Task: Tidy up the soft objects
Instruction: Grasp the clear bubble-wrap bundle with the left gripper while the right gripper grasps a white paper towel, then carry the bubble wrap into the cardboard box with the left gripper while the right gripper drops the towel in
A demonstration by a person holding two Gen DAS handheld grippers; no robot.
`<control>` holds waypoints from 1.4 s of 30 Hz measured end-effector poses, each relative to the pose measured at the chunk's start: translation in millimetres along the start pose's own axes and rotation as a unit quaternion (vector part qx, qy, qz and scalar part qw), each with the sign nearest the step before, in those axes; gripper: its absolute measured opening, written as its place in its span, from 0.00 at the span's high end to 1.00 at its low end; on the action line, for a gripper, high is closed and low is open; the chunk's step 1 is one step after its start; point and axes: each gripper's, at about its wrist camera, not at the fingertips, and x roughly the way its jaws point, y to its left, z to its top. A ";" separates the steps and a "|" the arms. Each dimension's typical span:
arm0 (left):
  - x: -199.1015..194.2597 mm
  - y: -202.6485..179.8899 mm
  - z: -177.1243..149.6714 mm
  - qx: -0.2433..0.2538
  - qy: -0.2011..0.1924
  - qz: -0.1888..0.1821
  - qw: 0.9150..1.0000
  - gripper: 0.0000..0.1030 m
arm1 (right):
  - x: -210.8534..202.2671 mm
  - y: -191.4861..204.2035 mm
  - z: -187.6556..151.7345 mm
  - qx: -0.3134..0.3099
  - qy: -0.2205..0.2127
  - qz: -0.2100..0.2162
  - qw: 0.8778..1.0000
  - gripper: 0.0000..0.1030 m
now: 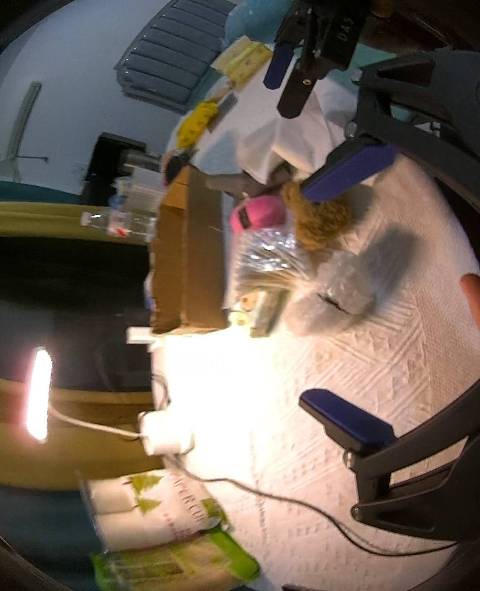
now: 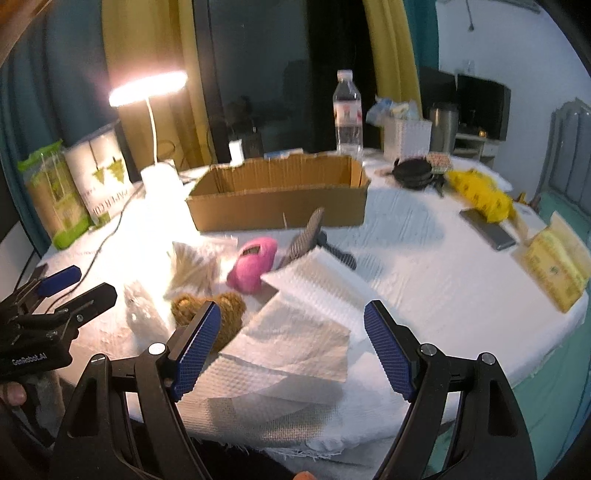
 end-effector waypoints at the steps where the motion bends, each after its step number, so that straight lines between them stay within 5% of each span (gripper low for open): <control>1: 5.3 -0.5 -0.8 0.001 0.008 -0.001 1.000 0.01 | 4.9 -0.7 -0.8 0.001 0.006 0.000 1.000 0.20; 6: 28.2 1.1 -4.2 0.002 0.034 -0.006 0.999 0.01 | 31.4 1.1 -8.1 -0.003 0.040 0.005 0.999 0.20; 12: 46.4 3.9 -9.6 -0.003 0.069 -0.024 0.997 0.15 | 53.8 20.9 -23.7 -0.044 0.079 0.009 0.996 0.23; 13: 48.8 3.9 -11.2 -0.002 0.074 -0.028 0.997 0.23 | 55.7 22.5 -25.4 -0.050 0.083 0.009 0.995 0.27; 15: 54.2 3.6 -13.7 -0.004 0.087 -0.035 0.996 0.36 | 59.1 24.5 -27.1 -0.065 0.091 0.011 0.994 0.57; 18: 54.5 2.7 -14.7 0.003 0.086 -0.034 0.996 0.42 | 56.0 22.3 -25.7 -0.070 0.084 0.020 0.994 0.90; 42: -3.0 -11.5 62.4 0.009 -0.036 -0.049 0.998 0.47 | -31.5 -3.3 74.7 -0.061 -0.088 0.077 0.991 0.92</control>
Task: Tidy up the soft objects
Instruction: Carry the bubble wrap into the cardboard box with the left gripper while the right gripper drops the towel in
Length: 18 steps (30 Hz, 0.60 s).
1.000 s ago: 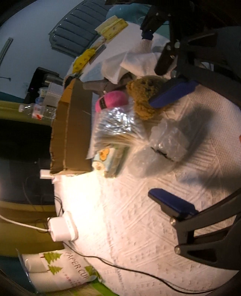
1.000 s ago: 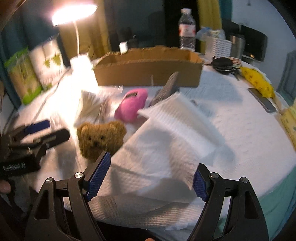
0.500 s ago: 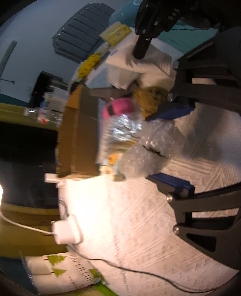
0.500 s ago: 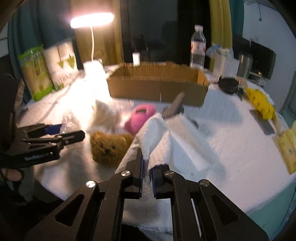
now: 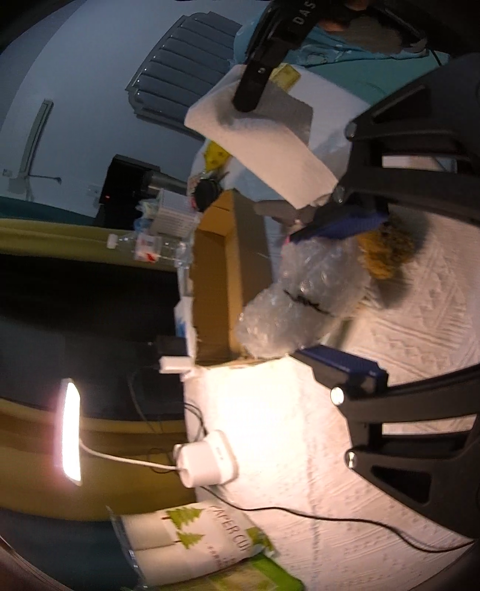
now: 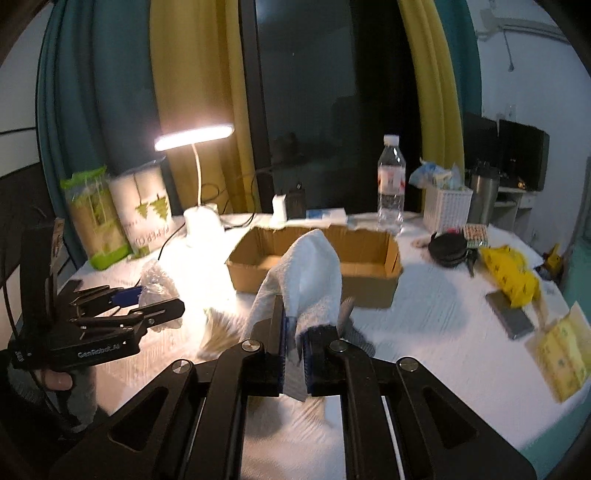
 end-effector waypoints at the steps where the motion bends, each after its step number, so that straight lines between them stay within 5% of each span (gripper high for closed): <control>1: 0.2 -1.3 3.7 0.002 -0.004 0.000 1.000 0.47 | 0.2 -2.0 2.6 0.000 -0.003 -0.001 1.000 0.92; 18: 27.1 -23.8 50.3 0.034 -0.033 0.008 0.999 0.47 | 23.2 -52.2 46.4 0.003 -0.042 -0.007 0.999 0.92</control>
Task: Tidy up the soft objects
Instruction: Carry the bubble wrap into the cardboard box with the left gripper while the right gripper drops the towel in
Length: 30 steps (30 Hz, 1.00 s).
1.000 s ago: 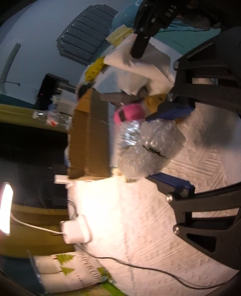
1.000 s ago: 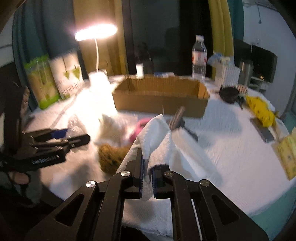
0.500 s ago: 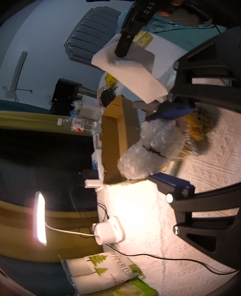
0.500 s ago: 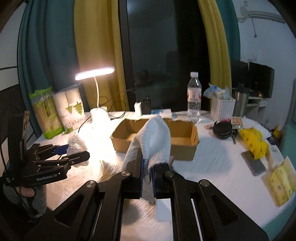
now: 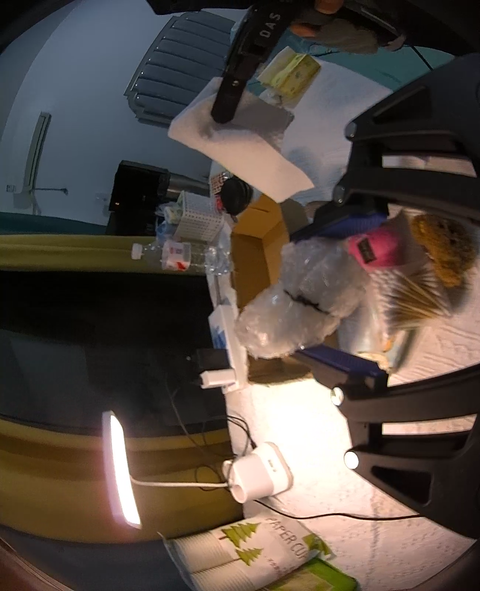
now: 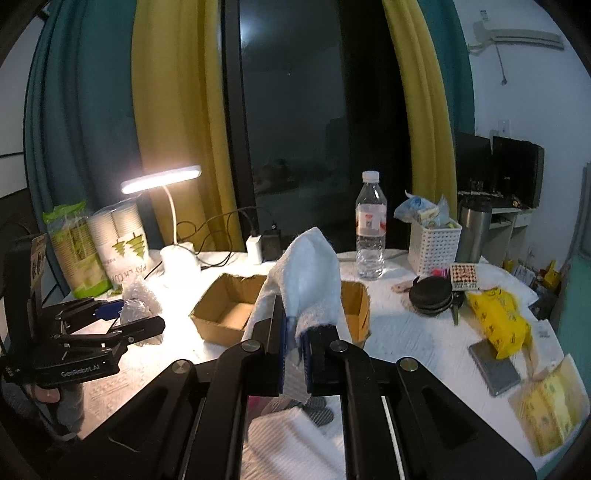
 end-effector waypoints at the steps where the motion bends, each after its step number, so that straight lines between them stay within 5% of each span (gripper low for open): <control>1: 1.8 -1.2 2.9 0.000 -0.003 0.000 1.000 0.47 | 1.9 -2.6 1.5 0.000 -0.001 0.000 1.000 0.92; 15: 49.5 -16.1 38.9 0.010 -0.018 0.004 1.000 0.47 | 38.4 -41.5 17.5 0.011 -0.004 0.007 1.000 0.92; 30: 117.6 -0.2 33.9 -0.002 0.038 0.039 0.998 0.46 | 111.3 -65.0 -3.0 0.037 0.063 0.015 0.997 0.92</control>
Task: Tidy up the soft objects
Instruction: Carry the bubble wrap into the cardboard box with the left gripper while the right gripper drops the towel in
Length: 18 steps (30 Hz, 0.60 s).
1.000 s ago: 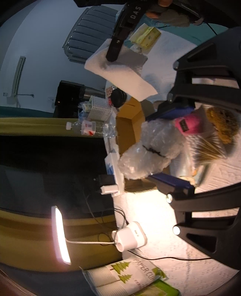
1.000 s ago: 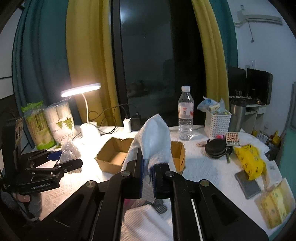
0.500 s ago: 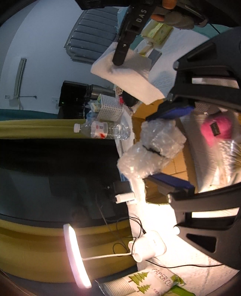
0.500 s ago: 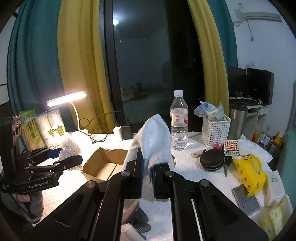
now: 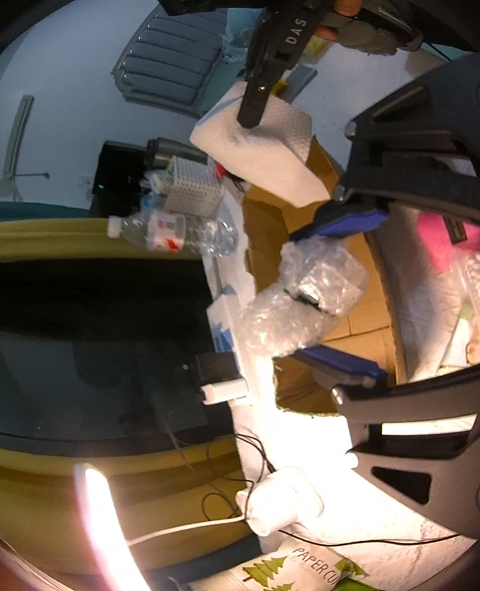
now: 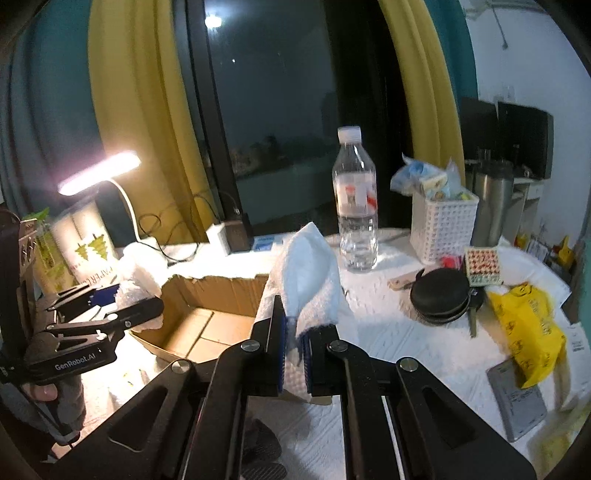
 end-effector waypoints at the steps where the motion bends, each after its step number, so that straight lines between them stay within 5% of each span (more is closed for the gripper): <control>1: 3.9 2.4 -0.4 -0.003 0.006 0.004 1.000 0.46 | 5.4 -0.9 -0.7 0.002 0.006 0.000 1.000 0.92; 16: 43.5 39.3 -15.8 -0.055 0.086 0.035 0.994 0.39 | 80.2 3.2 -19.4 -0.001 0.101 -0.009 0.995 0.91; 18: 42.8 41.8 -16.2 -0.060 0.087 0.037 0.994 0.33 | 82.2 5.8 -20.7 -0.005 0.107 -0.011 0.994 0.80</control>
